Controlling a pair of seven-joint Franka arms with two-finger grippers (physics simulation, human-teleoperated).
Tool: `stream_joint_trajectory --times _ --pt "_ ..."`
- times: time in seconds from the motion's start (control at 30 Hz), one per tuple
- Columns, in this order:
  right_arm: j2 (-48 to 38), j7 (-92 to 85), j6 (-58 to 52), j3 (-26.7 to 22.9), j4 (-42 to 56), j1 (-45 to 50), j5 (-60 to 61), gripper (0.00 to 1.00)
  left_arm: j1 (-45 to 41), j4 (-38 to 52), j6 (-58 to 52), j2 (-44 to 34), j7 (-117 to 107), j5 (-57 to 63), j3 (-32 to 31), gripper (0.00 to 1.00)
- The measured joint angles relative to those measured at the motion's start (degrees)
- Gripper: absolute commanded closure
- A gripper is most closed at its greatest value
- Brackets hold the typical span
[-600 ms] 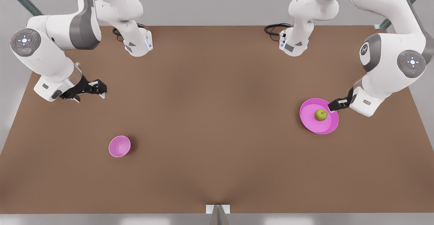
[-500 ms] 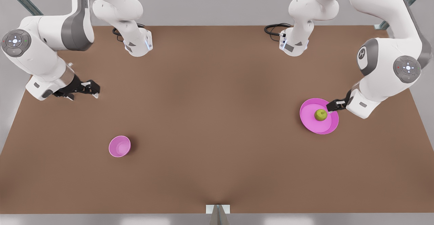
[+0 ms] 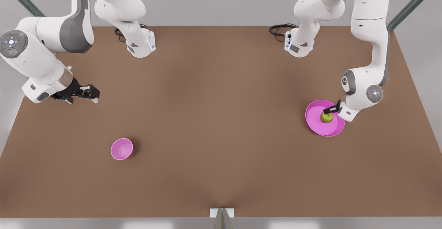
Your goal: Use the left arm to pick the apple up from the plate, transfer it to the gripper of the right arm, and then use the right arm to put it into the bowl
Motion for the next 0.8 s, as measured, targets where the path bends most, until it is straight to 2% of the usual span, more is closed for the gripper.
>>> stream_joint_trajectory --times 0.5,0.8 --pt "0.06 0.46 -0.06 -0.35 0.00 -1.38 0.02 0.00 -0.96 -2.48 13.14 7.32 3.32 -0.10 -0.41 0.00" --pt "0.06 0.33 -0.11 -0.34 0.00 -1.14 0.00 0.00 -1.01 -2.97 16.38 8.17 4.32 -0.09 -0.57 0.00"
